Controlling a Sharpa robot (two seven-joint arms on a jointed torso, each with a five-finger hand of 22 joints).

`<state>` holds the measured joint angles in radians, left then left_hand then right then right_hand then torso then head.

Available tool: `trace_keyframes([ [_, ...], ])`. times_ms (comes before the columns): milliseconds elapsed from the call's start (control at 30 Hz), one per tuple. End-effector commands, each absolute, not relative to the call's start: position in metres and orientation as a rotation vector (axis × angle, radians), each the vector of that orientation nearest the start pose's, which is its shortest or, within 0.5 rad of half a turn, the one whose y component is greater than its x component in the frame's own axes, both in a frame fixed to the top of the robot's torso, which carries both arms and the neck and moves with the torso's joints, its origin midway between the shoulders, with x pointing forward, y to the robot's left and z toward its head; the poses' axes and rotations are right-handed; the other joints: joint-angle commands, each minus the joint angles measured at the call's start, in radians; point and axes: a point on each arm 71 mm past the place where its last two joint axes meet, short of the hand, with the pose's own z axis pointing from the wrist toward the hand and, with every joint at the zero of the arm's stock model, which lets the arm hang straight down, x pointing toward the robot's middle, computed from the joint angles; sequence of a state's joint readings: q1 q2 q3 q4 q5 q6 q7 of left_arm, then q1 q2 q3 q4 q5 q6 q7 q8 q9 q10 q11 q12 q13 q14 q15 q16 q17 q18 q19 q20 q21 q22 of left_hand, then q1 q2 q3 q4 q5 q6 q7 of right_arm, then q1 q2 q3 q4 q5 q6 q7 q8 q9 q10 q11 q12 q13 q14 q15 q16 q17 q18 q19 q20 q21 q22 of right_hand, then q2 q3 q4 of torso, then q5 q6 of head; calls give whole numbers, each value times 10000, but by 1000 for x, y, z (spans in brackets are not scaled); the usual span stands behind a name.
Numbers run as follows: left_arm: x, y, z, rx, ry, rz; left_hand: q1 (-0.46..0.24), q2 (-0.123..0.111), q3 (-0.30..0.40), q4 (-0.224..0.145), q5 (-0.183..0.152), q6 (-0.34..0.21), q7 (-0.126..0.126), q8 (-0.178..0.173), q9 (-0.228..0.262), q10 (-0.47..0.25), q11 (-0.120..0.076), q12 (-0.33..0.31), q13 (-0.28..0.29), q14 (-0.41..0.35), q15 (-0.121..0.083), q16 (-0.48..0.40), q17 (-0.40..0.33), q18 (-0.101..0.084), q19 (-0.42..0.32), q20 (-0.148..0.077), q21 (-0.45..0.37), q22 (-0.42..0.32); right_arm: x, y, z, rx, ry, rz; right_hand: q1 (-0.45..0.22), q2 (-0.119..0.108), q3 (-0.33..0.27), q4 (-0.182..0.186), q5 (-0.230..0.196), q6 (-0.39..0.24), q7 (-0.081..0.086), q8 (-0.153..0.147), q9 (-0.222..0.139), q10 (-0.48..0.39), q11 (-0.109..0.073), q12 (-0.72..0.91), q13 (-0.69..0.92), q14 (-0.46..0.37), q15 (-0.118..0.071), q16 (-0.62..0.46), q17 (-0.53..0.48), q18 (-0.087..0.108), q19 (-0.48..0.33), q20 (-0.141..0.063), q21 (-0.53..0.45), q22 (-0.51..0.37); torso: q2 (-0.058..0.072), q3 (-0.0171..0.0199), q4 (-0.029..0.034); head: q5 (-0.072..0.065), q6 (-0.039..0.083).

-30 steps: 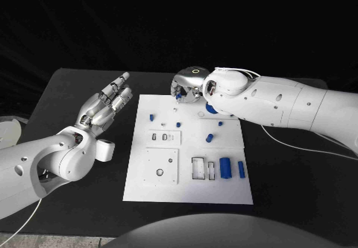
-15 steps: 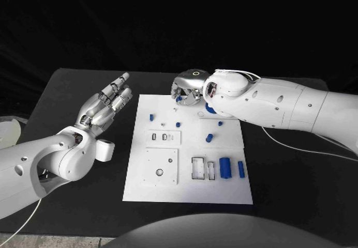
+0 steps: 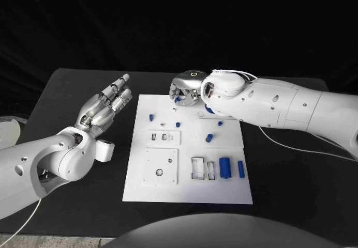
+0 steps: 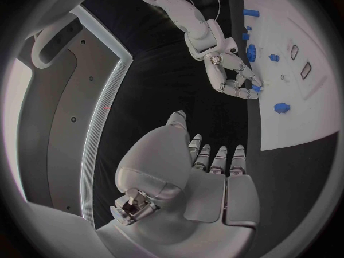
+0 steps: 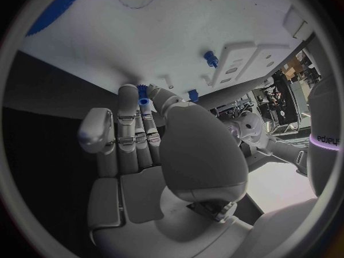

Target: Assemble the parts on the task board

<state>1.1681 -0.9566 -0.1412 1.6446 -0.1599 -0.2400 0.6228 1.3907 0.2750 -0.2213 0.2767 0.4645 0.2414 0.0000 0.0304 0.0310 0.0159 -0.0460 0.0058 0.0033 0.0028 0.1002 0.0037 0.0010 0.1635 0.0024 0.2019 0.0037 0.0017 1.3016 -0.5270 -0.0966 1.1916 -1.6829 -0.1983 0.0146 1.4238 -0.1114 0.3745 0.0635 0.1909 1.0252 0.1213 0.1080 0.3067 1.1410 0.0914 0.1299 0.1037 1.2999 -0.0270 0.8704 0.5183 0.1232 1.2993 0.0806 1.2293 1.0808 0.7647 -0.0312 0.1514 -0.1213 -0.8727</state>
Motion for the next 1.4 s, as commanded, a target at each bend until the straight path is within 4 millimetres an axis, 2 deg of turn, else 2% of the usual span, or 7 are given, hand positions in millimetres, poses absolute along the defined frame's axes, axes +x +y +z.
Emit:
trace_keyframes([
  [33, 440, 220, -201, -8552, 14183, -17003, 89, 11, 63, 11, 50, 73, 30, 68, 20, 20, 72, -8, 18, -28, 75, -37, -10, 126, -12, 86, -25, -7, 542, -118, -177, -5801, 16353, 5430, 107, 13, 59, 22, -24, -83, 16, -47, -18, 246, -247, -53, -19, -75, 6, -48, -12, -120, -114, 15, -63, -45, 1, 2, 12, -4, 1],
  [333, 440, 220, -201, -8736, 14238, -17017, 112, 24, 80, 13, 61, 170, 72, 90, 34, 33, 114, -5, 21, -28, 92, -37, -10, 121, -10, 98, -23, -5, 542, -117, -180, -5775, 16409, 5468, 56, -54, 140, 86, -81, -378, 38, -288, -124, -108, -183, -303, -111, -212, 5, -162, -59, -74, -307, 20, -259, -210, -1, -1, 2, 37, 1],
  [533, 440, 221, -202, -8811, 14249, -17003, 118, 26, 84, 12, 65, 190, 80, 95, 36, 31, 122, -5, 21, -28, 95, -37, -10, 120, -10, 100, -24, -6, 542, -121, -181, -5578, 16493, 5445, -176, -297, -213, 169, -373, -2361, -370, -465, -704, -2993, -54, -694, -413, -653, 143, -451, -186, 81, -1005, 150, -1056, -959, 0, 2, -5, 62, 1],
  [667, 440, 222, -202, -8833, 14245, -16988, 118, 26, 84, 12, 65, 190, 80, 95, 36, 31, 122, -5, 21, -28, 95, -37, -10, 120, -10, 100, -24, -6, 541, -128, -175, -5292, 16043, 5576, -245, -325, -796, 378, -666, -2645, -95, -427, -868, -3896, -151, -631, -383, -919, 145, -562, -234, 196, -1435, 171, -1572, -1406, 0, 2, -12, 109, 1],
  [1000, 438, 226, -202, -8870, 14208, -16899, 131, 22, 88, 7, 74, 211, 95, 101, 39, 39, 137, -3, 23, -28, 104, -37, -10, 118, -9, 106, -22, -5, 525, -170, -123, -3088, 15416, 6814, -70, 86, -1459, 1128, -653, -2105, 176, -272, -1064, -2185, 19, 1168, 267, -1011, 252, -429, -213, 199, -1448, 270, -1807, -1320, 4, -20, -26, 135, 1],
  [1200, 438, 225, -202, -8865, 14211, -16913, 152, 14, 95, -5, 96, 229, 106, 107, 41, 46, 150, -1, 24, -28, 112, -37, -10, 116, -8, 114, -21, -4, 515, -201, -116, -2237, 16119, 6613, -216, 194, -1780, 835, -546, -1678, -48, -222, -1160, -2102, -409, 5517, 3554, -1047, -160, -272, -54, 134, -1567, 213, -2226, -1457, 16, -40, -79, 124, 1],
  [1400, 438, 224, -203, -8864, 14244, -16951, 171, 12, 103, -15, 120, 234, 115, 108, 41, 44, 159, -2, 24, -28, 119, -37, -10, 114, -11, 122, -24, -6, 508, -233, -132, -1665, 16956, 5530, -824, 406, -2377, 1017, -137, -1636, -130, -267, -1175, 3914, -722, 14248, 14327, 2192, -13, 6435, 9462, -468, 535, -1, 996, 2185, 13, -27, -63, 124, 1],
])
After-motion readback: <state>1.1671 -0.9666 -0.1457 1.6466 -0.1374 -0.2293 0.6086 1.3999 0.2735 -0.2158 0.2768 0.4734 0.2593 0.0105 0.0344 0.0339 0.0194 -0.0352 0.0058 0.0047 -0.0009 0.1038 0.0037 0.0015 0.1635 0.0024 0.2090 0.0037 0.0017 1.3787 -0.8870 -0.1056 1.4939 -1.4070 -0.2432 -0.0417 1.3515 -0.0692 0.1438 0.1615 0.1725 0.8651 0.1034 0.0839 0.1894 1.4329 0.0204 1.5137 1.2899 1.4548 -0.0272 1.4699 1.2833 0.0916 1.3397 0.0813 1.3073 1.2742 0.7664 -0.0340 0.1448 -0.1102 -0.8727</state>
